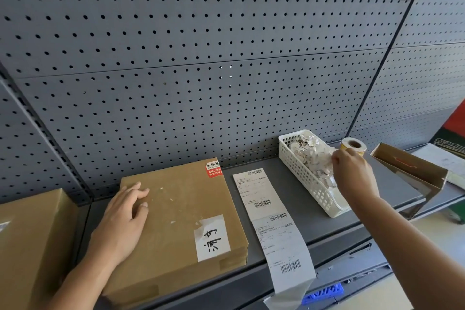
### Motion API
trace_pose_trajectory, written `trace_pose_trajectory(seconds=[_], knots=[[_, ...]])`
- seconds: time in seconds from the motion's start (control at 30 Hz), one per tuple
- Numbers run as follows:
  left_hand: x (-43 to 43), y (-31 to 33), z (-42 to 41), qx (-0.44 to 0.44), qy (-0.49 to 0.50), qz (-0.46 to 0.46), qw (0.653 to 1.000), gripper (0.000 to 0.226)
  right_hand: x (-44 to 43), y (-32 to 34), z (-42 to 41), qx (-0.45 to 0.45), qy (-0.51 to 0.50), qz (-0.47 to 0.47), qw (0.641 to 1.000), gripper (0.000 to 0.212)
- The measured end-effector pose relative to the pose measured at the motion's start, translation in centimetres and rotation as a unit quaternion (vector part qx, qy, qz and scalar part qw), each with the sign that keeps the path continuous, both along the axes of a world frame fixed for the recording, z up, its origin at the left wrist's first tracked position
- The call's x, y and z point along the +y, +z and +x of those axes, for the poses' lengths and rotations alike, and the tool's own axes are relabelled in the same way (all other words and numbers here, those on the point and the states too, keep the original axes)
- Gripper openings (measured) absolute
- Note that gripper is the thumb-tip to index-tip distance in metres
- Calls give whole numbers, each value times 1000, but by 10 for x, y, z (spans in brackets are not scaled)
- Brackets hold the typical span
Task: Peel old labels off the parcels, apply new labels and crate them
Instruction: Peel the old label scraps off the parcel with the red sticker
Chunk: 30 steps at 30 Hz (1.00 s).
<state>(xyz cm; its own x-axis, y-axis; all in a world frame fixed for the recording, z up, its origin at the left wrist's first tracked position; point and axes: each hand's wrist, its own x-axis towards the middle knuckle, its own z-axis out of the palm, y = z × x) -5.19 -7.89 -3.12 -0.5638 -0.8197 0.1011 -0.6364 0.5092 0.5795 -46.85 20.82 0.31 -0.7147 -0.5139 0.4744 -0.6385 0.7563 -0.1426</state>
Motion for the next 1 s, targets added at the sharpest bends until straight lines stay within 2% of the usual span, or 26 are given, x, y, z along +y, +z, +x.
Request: trace_pose_trajectory(seconds=[0.1, 0.27, 0.4, 0.53, 1.0], knots=[[0, 0, 0, 2, 2, -5, 1000, 33, 3, -10, 3, -2, 8, 17, 1000, 11], [0, -1, -1, 8, 0, -4, 1000, 33, 9, -24, 1, 28, 13, 29, 999, 15], [-1, -1, -1, 11, 0, -5, 1000, 32, 11, -36, -6, 17, 4, 71, 997, 20], [-2, -2, 0, 5, 1, -3, 1000, 31, 9, -25, 12, -54, 23, -61, 996, 12], [0, 2, -1, -3, 4, -6, 1000, 33, 21, -17, 20, -118, 71, -89, 986, 16]])
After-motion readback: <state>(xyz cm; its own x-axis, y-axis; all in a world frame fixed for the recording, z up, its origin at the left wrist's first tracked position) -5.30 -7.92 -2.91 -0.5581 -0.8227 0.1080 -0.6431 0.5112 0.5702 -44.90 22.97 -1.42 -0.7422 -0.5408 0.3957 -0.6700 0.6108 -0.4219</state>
